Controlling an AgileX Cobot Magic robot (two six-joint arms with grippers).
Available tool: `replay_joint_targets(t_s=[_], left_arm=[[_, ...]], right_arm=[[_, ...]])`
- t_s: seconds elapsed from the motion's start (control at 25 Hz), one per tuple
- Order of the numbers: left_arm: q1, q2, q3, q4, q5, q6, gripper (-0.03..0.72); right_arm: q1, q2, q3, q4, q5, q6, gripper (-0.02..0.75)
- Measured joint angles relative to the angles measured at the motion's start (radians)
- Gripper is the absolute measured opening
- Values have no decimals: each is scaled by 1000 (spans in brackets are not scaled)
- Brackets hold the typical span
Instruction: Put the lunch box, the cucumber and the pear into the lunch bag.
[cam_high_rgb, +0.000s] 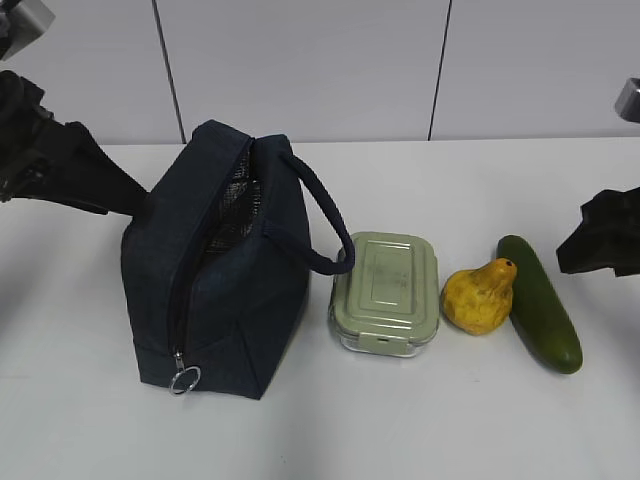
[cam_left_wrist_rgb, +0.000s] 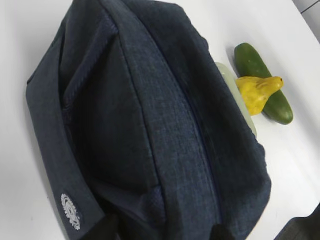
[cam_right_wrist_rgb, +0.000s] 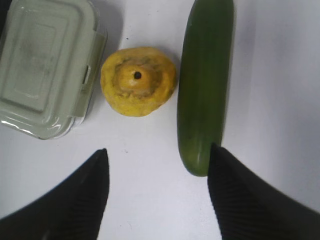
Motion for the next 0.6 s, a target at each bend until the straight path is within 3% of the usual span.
replay_joint_targets(t_s=[0.4,0.48,0.6], left_arm=[[-78,66,-1,-7,-19,-6,336],[-78,94,-1,-5,-29,-10,283],[-78,106,-1,-3,-37,-15,141]], right_arm=[[-2,79,-2,19,-34,-18,484],[-2,79,-2,19,-34,-18,484],[-2,81,-2,19,-38,-18,484]])
